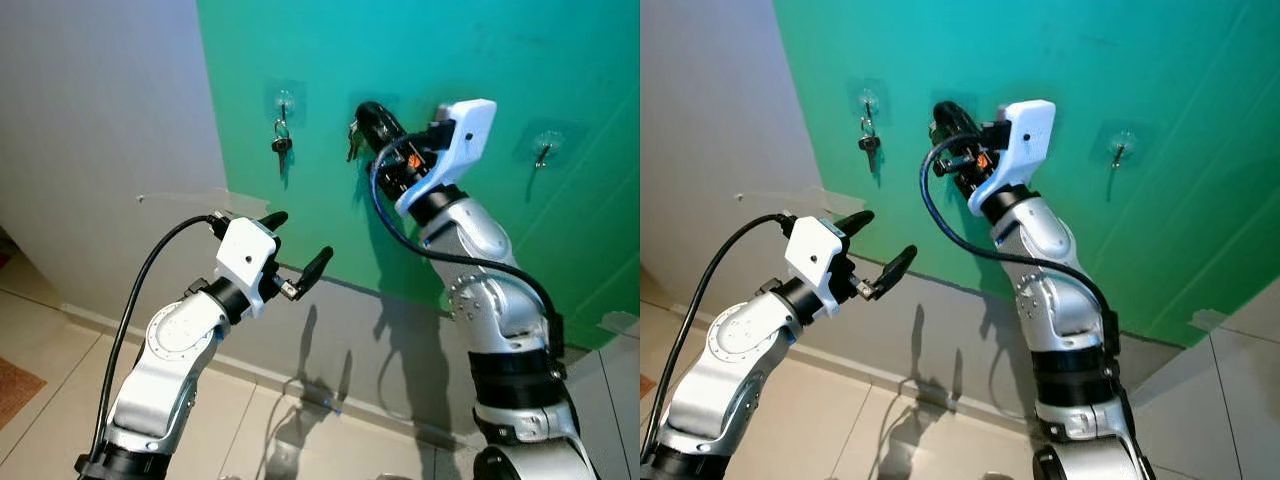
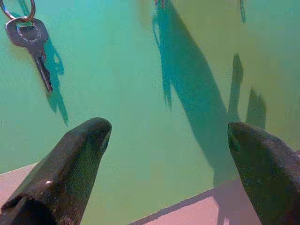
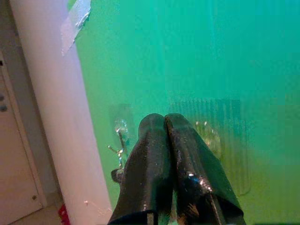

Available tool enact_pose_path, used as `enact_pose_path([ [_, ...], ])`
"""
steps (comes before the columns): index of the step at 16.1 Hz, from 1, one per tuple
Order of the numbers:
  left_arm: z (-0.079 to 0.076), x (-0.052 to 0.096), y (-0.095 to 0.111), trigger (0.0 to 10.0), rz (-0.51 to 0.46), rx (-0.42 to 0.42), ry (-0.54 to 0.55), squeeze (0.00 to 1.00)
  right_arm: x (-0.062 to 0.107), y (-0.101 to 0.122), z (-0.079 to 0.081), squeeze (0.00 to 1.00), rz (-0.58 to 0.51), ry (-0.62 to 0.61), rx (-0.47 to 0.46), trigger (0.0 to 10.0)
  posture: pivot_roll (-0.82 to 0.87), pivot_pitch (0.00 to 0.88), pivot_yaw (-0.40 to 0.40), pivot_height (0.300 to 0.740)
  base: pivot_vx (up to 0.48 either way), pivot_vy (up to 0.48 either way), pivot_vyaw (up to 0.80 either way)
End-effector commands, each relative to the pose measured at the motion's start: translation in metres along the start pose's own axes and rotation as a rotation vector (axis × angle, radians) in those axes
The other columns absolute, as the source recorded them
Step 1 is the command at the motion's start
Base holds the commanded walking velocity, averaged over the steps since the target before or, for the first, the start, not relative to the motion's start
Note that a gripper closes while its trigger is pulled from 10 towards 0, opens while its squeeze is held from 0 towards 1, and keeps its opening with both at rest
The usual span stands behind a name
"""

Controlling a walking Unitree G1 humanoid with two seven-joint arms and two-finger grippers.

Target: Hang keys on a hook

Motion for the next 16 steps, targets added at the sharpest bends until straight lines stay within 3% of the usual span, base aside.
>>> enact_pose_path([
  [1, 0.000, -0.001, 0.007, 10.0, -0.018, -0.007, -0.011, 0.00, 0.002, 0.006, 0.002, 0.00, -0.008, 0.013, -0.002, 10.0, -0.08, 0.049, -0.031, 0.740, 0.000, 0.000, 0.00],
  [10, 0.000, -0.004, 0.007, 10.0, -0.017, -0.002, -0.018, 0.00, 0.000, 0.001, -0.006, 0.00, 0.031, -0.052, 0.020, 10.0, -0.09, 0.058, -0.026, 0.740, 0.000, 0.000, 0.00],
  [16, 0.002, -0.004, 0.008, 10.0, -0.017, -0.007, -0.017, 0.00, 0.005, -0.011, 0.006, 0.00, 0.094, 0.030, 0.016, 10.0, -0.08, 0.055, -0.022, 0.740, 0.000, 0.000, 0.00],
])
Point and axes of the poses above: a point about 5 cm out from each wrist's last joint towards the gripper, its own x axis pointing back from the gripper into the wrist, its own y axis along the axis of the wrist's last joint, z = x × y, the point moved 3 cm from there along -x, pointing out of the wrist towards the gripper, and after that the axes turned 10 degrees about -x, right-handed, at the moved point
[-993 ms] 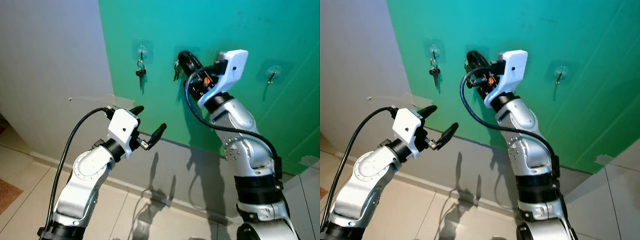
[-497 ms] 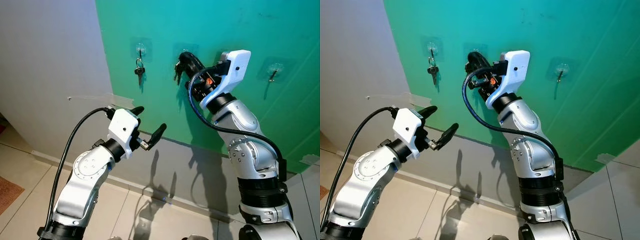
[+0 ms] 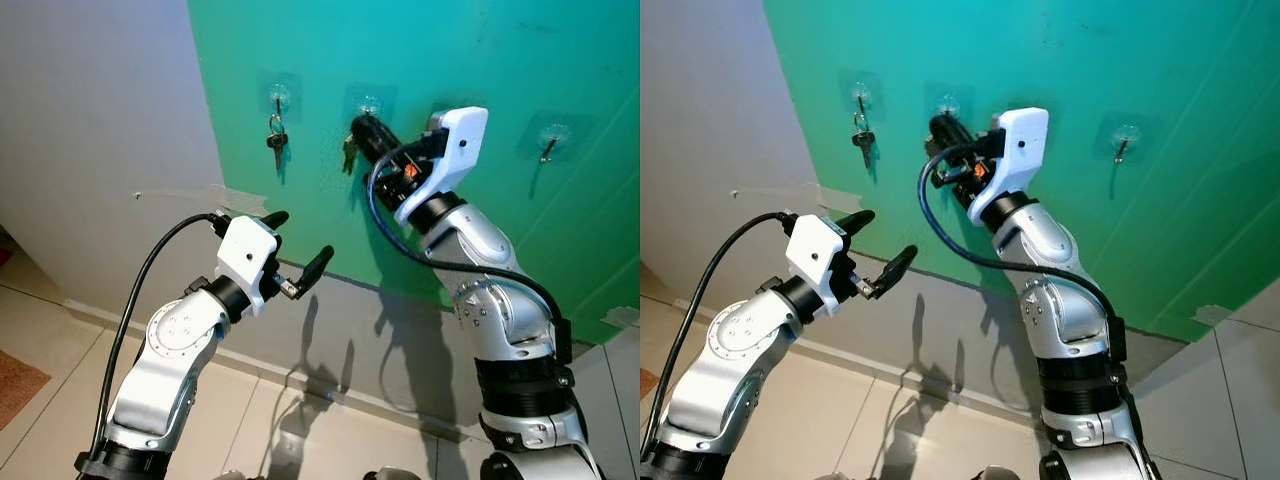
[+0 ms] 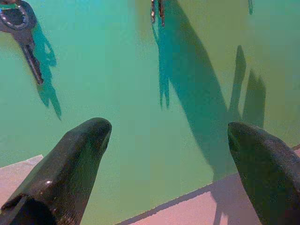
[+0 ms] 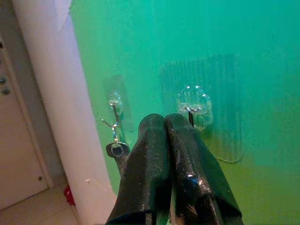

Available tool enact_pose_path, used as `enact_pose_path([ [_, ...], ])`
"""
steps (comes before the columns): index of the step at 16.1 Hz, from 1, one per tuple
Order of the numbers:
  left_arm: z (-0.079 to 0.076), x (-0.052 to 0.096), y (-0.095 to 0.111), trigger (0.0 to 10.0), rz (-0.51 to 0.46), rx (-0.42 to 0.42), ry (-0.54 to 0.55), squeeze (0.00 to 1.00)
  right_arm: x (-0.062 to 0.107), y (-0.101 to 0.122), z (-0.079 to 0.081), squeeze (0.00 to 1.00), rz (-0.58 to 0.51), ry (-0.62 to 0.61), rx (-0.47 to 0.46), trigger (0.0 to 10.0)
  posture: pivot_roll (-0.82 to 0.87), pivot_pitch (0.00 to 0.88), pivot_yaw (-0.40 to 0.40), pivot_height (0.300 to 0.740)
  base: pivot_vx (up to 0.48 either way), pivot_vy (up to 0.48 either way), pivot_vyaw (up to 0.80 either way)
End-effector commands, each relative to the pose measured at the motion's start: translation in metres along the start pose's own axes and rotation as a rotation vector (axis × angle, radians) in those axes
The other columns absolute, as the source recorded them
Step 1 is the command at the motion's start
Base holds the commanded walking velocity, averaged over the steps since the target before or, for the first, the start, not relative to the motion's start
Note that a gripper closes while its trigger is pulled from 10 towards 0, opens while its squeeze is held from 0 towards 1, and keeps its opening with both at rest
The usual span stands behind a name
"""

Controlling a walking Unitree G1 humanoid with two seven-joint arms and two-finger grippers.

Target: Hang keys on a hook

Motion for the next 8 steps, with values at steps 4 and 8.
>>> enact_pose_path([
  [4, 0.0008, -0.0033, 0.0072, 10.0, -0.020, -0.010, -0.020, 0.00, 0.0027, -0.0006, -0.0017, 0.00, 0.005, -0.011, 0.001, 10.0, -0.09, 0.059, -0.015, 0.740, 0.000, 0.000, 0.00],
  [8, -0.0007, -0.0046, 0.0076, 10.0, -0.023, -0.009, -0.026, 0.00, 0.0030, 0.0048, -0.0065, 0.00, -0.018, -0.040, 0.001, 10.0, -0.09, 0.062, -0.015, 0.740, 0.000, 0.000, 0.00],
])
Point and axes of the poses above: a point about 5 cm out from each wrist's last joint towards the gripper, its own x axis pointing back from the gripper into the wrist, its own y axis along the axis of the wrist's last joint, z = x × y, the point moved 3 cm from there along -x, pointing out of the wrist towards the gripper, and after that the axes turned 10 degrees about -x, right-handed, at the moved point
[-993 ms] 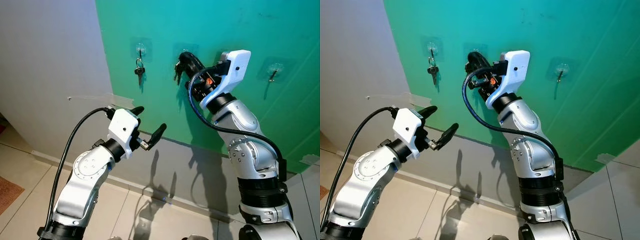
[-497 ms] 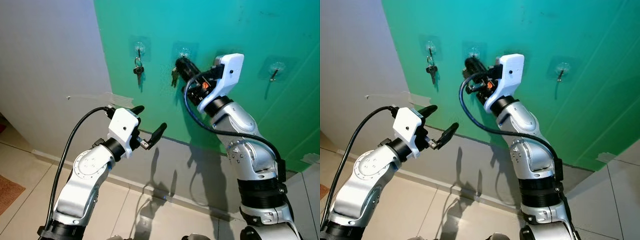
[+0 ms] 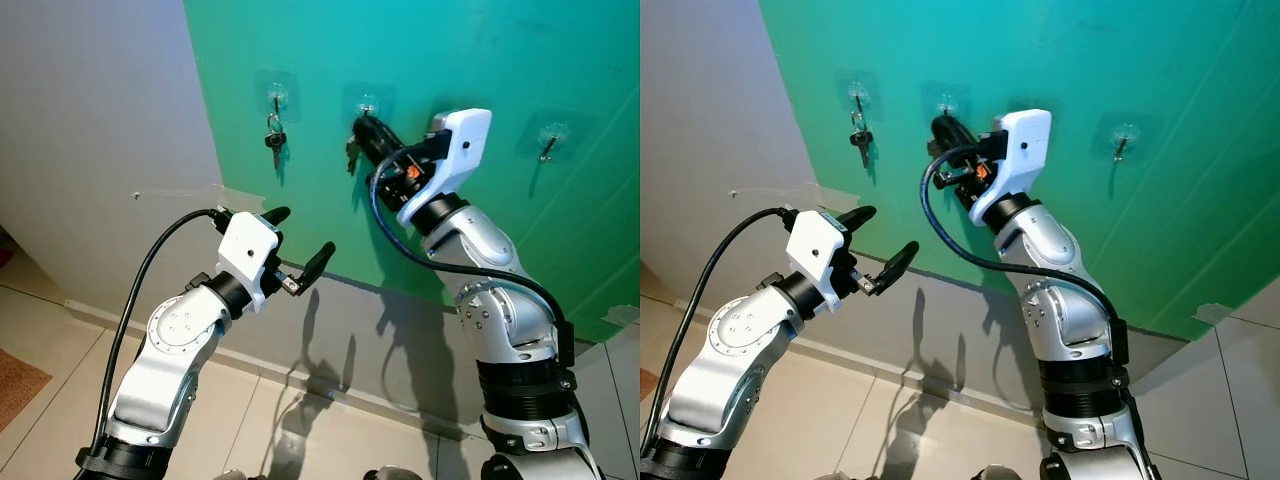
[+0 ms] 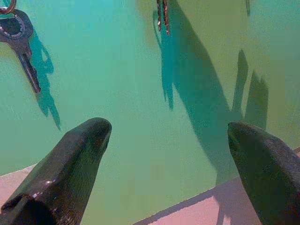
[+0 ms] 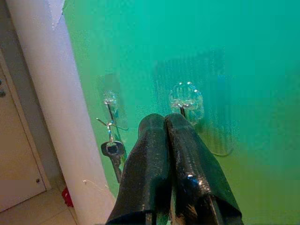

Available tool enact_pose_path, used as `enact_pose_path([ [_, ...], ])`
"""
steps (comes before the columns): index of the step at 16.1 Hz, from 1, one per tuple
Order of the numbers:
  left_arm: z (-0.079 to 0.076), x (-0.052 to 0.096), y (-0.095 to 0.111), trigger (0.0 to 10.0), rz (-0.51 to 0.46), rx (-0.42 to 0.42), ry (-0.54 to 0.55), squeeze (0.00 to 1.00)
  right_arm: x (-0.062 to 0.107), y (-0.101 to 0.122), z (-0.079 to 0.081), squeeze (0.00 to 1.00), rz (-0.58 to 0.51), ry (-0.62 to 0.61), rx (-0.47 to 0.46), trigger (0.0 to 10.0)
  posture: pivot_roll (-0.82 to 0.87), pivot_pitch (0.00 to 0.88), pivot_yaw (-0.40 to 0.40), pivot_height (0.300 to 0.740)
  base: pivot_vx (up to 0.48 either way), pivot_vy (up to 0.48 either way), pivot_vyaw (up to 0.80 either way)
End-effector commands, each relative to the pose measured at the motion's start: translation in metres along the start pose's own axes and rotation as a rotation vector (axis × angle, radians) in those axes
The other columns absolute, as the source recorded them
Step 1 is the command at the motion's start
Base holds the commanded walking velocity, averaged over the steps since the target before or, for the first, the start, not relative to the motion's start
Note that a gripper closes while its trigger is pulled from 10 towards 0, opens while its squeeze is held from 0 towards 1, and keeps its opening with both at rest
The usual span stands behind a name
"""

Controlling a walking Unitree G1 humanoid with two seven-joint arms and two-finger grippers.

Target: Hang keys on a hook

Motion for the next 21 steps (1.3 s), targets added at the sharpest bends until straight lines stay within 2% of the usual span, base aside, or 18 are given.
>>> enact_pose_path([
  [1, -0.002, -0.002, 0.004, 10.0, -0.010, 0.001, -0.023, 0.00, 0.001, 0.000, -0.003, 0.00, 0.007, -0.018, 0.009, 10.0, -0.09, 0.062, -0.017, 0.740, 0.000, 0.000, 0.00],
  [5, -0.003, -0.002, 0.003, 10.0, -0.010, 0.003, -0.020, 0.00, 0.006, -0.015, -0.008, 0.00, 0.069, -0.036, 0.022, 10.0, -0.09, 0.061, -0.024, 0.740, 0.000, 0.000, 0.00],
  [12, -0.004, -0.002, 0.003, 10.0, -0.013, 0.005, -0.016, 0.00, 0.011, -0.028, -0.006, 0.00, 0.124, -0.020, 0.044, 10.0, -0.09, 0.053, -0.032, 0.740, 0.000, 0.000, 0.00],
  [21, -0.005, 0.001, 0.003, 10.0, -0.013, 0.002, -0.015, 0.00, 0.014, -0.035, -0.005, 0.00, 0.145, -0.021, 0.061, 10.0, -0.09, 0.052, -0.033, 0.740, 0.000, 0.000, 0.00],
])
Point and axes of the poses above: a point about 5 cm out from each wrist's last joint towards the gripper, its own x axis pointing back from the gripper into the wrist, its own y axis along the axis of the wrist's last joint, z = x × y, the point moved 3 cm from there along -x, pointing out of the wrist towards the gripper, and after that the axes turned 10 degrees about -x, right-handed, at the moved point
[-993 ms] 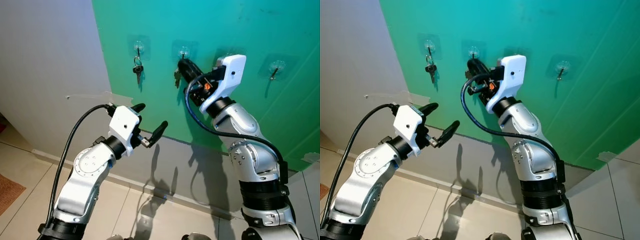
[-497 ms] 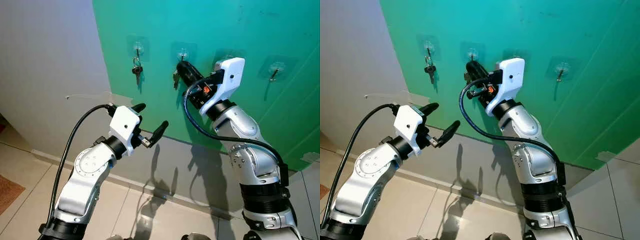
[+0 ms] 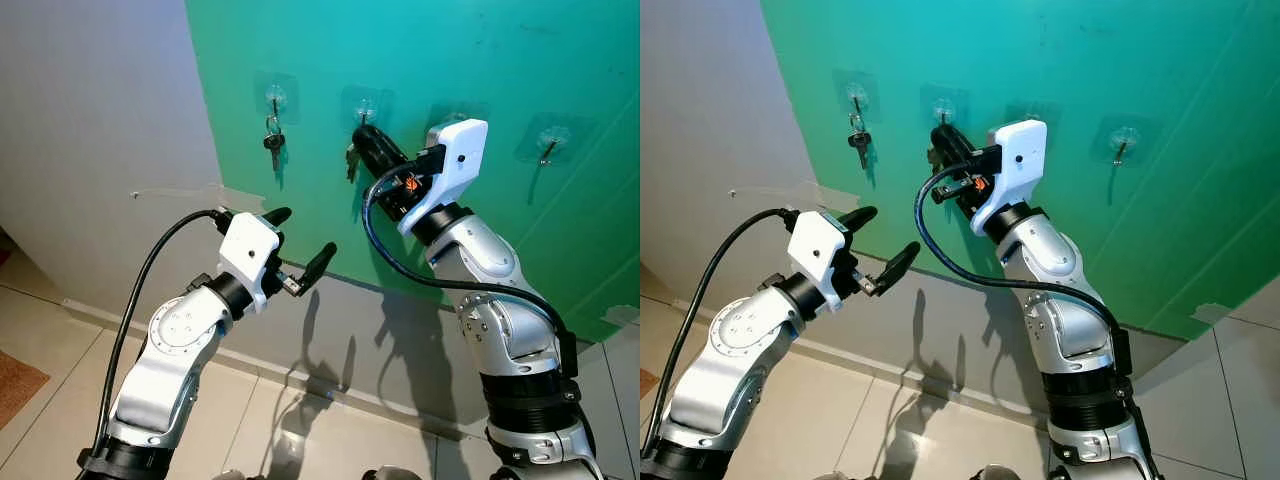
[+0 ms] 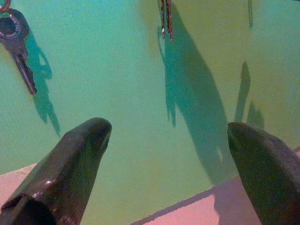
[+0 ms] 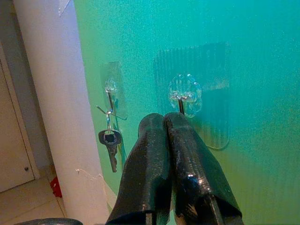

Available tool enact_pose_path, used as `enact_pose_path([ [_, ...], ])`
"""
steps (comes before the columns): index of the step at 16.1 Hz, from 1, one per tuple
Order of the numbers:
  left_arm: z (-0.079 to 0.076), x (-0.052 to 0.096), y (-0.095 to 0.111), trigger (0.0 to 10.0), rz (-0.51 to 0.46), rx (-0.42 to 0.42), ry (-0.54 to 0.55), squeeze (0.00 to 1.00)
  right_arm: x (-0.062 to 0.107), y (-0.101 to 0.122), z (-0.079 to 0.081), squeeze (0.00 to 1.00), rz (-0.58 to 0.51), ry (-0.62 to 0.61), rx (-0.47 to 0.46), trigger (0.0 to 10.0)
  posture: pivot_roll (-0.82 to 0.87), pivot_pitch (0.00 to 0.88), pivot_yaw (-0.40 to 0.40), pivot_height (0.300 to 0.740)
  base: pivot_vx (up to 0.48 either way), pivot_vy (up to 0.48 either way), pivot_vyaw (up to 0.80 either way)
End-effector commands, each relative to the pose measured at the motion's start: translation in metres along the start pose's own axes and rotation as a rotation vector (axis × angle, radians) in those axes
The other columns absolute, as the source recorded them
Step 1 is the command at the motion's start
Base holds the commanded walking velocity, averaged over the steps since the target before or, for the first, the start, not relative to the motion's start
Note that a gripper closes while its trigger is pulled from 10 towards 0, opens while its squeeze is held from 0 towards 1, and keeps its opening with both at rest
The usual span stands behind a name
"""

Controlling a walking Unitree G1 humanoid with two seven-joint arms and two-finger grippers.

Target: Hang keys on a hook

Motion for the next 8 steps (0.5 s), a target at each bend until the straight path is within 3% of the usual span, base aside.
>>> enact_pose_path([
  [1, -0.0037, 0.0006, 0.0031, 10.0, -0.012, -0.003, -0.017, 0.00, 0.0061, -0.0274, -0.0070, 0.00, 0.117, -0.034, -0.031, 10.0, -0.09, 0.052, -0.033, 0.740, 0.000, 0.000, 0.00],
  [2, -0.0036, 0.0010, 0.0031, 10.0, -0.011, -0.003, -0.017, 0.00, 0.0060, -0.0272, -0.0060, 1.00, 0.112, -0.031, -0.043, 10.0, -0.09, 0.055, -0.033, 0.740, 0.000, 0.000, 0.00],
  [8, -0.0018, 0.0021, 0.0031, 10.0, -0.008, -0.006, -0.014, 0.00, 0.0049, -0.0266, -0.0061, 1.00, 0.107, -0.035, -0.045, 10.0, -0.08, 0.061, -0.034, 0.740, 0.000, 0.000, 0.00],
])
Point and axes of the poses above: a point about 5 cm out from each wrist's last joint towards the gripper, its own x axis pointing back from the gripper into the wrist, its own y axis along the axis of the wrist's last joint, z = x × y, the point moved 3 cm from there along -x, pointing out of the wrist towards the gripper, and after that the axes turned 10 degrees about -x, right-handed, at the moved point
